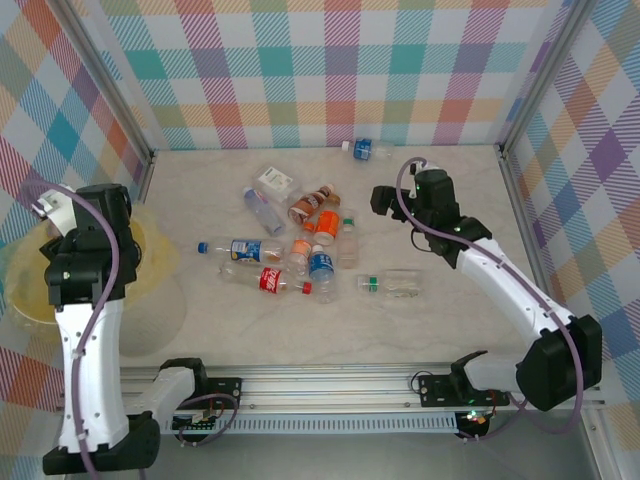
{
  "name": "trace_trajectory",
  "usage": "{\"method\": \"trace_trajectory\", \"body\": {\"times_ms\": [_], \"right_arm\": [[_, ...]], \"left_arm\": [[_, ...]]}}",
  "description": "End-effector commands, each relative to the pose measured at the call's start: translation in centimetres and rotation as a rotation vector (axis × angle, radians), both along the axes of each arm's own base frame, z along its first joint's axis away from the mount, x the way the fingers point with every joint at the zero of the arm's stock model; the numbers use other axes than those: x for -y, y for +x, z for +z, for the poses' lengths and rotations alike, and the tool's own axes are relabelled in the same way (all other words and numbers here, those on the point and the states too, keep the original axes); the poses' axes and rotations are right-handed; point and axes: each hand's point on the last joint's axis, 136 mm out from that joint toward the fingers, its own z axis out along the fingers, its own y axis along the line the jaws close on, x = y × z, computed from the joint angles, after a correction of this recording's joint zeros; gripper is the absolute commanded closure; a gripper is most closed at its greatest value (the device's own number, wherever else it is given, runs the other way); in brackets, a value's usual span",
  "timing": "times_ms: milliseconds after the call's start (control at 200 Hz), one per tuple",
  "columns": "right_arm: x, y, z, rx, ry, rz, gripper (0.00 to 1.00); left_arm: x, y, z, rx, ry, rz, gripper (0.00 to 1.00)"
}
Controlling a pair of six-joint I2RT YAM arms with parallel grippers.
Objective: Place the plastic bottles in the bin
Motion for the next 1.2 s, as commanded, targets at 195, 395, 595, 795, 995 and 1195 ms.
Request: {"method": "trace_trajectory", "body": {"times_ms": [195,395,595,795,995,1195], "right_arm": [[-0.7,2.6,-2.7,0.029,0.068,-0.03,0.0],[-4.1,4.5,-6.1,-0.017,0.02,0.155,0.0],[-7.5,6.9,-9.1,-0.045,0.112,0.353,0.0],[-7.9,9.3,-12.2,-0.075,0.191,0.39,0.0],[-7.7,9.9,-14.5,-0.083,0.179,0.366,0.0],[-7.9,10.2,-16.2,-0.114,0.16,0.382,0.0]], "left_arm": [[0.1,0.6,-2.8,-0.06,-0.178,-0.015,0.0],[1.3,1.5,-3.0,-0.048,-0.24,-0.089,0.0],[2.8,2.2,-2.7,-0.022,-0.299,-0.17,0.0],[3.5,2.5,-1.9,-0.007,-0.313,-0.217,0.0],[3.6,3.0,-1.6,0.007,-0.316,-0.229,0.0],[3.7,3.9,-1.9,0.008,-0.332,-0.241,0.0]]}}
